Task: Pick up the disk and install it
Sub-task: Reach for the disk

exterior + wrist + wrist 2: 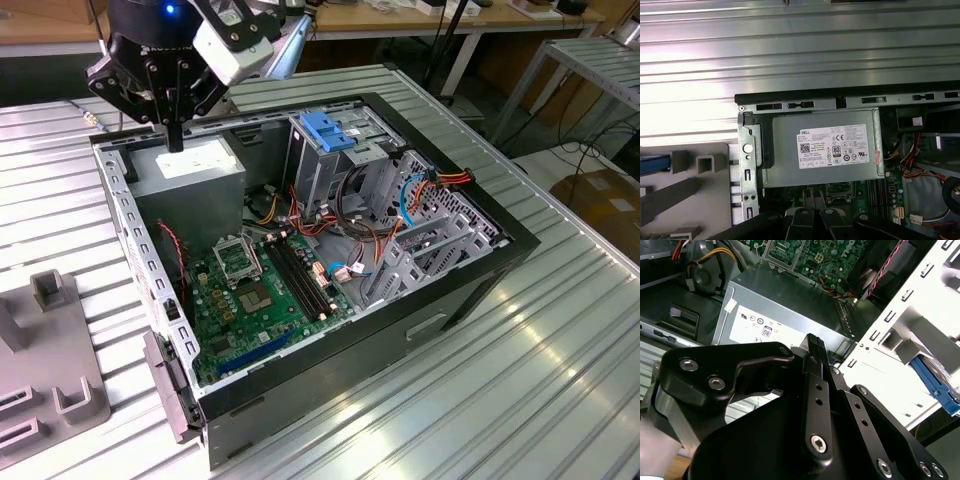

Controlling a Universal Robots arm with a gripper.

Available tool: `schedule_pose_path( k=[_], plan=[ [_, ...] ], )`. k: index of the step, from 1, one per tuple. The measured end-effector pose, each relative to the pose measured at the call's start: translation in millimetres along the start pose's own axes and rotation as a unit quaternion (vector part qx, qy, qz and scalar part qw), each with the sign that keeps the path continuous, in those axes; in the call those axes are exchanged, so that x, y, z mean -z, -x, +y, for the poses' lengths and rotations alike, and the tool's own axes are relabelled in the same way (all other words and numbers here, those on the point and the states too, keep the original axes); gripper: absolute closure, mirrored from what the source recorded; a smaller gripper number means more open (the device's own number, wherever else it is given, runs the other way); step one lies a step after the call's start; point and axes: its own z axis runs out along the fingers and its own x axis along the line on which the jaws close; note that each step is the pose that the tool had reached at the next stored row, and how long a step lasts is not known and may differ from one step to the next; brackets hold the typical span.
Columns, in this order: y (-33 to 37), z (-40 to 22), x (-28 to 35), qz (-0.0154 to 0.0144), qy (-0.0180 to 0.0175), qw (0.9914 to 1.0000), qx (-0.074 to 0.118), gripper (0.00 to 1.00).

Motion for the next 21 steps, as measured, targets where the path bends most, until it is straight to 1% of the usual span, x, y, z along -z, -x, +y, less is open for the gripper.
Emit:
schedule_pose_path(
  k=[7,9,18,21],
  plan=[
    [-5.7,-0.4,0.1,0.0,0.0,1.0,0.0,0.9],
    [-8.2,-0.6,0.2,0.0,0.0,1.0,0.0,0.9],
    [-15.0,-1.2,0.4,0.0,0.0,1.0,0.0,0.9],
    [-18.9,-1.4,0.5,0.0,0.0,1.0,0.0,0.9]
  ],
)
